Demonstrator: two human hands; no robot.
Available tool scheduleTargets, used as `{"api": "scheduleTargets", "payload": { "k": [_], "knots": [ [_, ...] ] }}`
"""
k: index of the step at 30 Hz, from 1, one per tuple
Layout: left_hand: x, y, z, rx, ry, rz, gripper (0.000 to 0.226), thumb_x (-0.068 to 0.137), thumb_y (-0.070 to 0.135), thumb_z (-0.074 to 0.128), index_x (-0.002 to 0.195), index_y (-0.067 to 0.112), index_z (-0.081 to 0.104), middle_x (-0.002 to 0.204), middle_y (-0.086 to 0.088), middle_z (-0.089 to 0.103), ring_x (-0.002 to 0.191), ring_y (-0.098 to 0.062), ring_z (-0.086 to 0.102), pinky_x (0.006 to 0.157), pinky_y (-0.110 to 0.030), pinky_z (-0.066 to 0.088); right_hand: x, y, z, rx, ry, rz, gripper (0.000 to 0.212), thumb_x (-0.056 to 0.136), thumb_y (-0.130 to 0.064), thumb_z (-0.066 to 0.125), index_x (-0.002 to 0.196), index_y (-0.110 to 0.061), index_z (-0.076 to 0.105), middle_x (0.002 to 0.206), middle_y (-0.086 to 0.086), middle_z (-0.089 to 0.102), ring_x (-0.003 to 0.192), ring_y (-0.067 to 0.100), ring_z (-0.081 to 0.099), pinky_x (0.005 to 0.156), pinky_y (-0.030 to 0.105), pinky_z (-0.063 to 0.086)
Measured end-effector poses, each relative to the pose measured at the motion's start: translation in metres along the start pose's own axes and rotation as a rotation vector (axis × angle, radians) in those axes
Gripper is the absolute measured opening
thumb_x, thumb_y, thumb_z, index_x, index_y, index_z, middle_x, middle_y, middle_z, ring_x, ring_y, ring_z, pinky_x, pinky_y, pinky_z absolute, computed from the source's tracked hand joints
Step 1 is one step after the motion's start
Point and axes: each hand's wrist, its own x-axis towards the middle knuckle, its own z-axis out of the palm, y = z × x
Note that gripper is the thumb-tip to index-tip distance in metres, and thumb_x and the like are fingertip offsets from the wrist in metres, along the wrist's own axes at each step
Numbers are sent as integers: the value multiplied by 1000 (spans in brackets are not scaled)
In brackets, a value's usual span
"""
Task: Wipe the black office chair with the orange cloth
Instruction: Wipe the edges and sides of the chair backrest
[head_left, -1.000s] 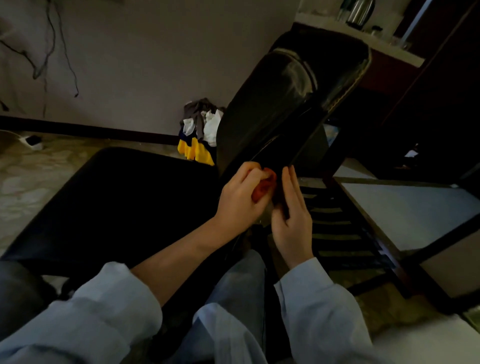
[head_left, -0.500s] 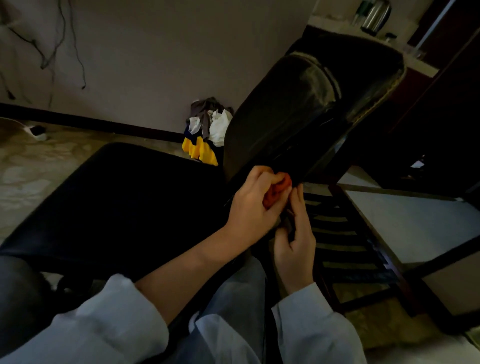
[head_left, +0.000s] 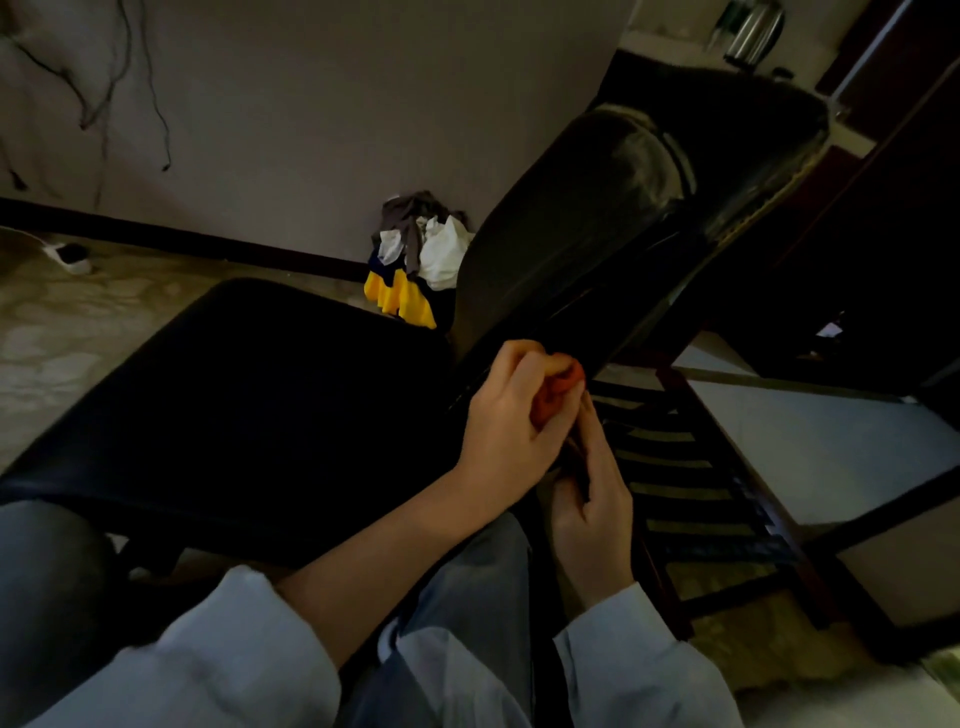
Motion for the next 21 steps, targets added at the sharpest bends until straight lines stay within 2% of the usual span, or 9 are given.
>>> {"api": "scheduleTargets", "payload": {
  "k": [2, 4, 8, 11, 13, 17, 19, 21],
  "knots": [
    [-4, -5, 0, 31, -6, 33, 20, 87, 24, 57, 104, 13, 55, 107, 1, 47, 90, -4, 52, 75, -12, 47, -2, -2, 2, 24, -5, 1, 62, 83, -12, 36, 142, -28, 31, 146, -8, 36, 135, 11, 38, 108, 22, 34],
    [-11, -13, -3, 59, -16, 61, 20, 88, 25, 56, 105, 18, 50, 108, 4, 44, 91, -7, 52, 75, -14, 47, -4, -3, 6, 51, -15, 24, 62, 82, -11, 36, 141, -28, 31, 147, -12, 33, 136, 9, 37, 108, 20, 34],
    [-28, -26, -10, 82, -59, 50, 18, 88, 27, 55, 103, 18, 49, 106, 4, 45, 87, -9, 54, 69, -19, 48, -7, -5, 10, 67, -9, 79, 62, 81, -11, 37, 139, -33, 27, 145, -37, 25, 138, 7, 31, 110, 32, 35],
    [-48, -42, -17, 153, -96, 20, 16, 90, 30, 54, 98, 18, 48, 102, 3, 46, 79, -12, 55, 62, -26, 49, -9, -9, 14, 72, -3, 117, 67, 83, -3, 39, 138, -38, 26, 143, -40, 24, 139, 8, 32, 109, 36, 37],
    [-55, -46, -23, 162, -132, -7, 16, 90, 30, 55, 97, 17, 49, 101, 4, 47, 78, -11, 55, 63, -25, 48, -10, -12, 16, 79, 14, 137, 71, 83, 2, 40, 137, -42, 26, 144, -32, 28, 138, 9, 33, 109, 37, 37],
    [-45, -34, -32, 72, -74, -64, 15, 86, 13, 65, 97, 4, 60, 97, 3, 50, 88, 10, 50, 76, -4, 38, -13, -17, 18, 84, 22, 190, 71, 85, 3, 46, 130, -50, 30, 143, -10, 40, 133, 6, 39, 107, 31, 38],
    [-37, -25, -31, 47, -18, -49, 19, 85, 15, 64, 98, 1, 62, 100, 1, 50, 94, 17, 47, 79, -2, 37, -15, -18, 17, 67, 46, 174, 68, 84, 1, 49, 129, -49, 35, 140, 4, 48, 129, 11, 46, 104, 36, 43],
    [-31, -15, -28, 26, -23, -28, 24, 86, 22, 58, 102, 4, 60, 103, 4, 48, 94, 15, 47, 79, -2, 38, -15, -17, 18, 26, 72, 147, 66, 81, -4, 51, 128, -49, 37, 135, 7, 52, 126, 18, 50, 100, 45, 47]
  ]
}}
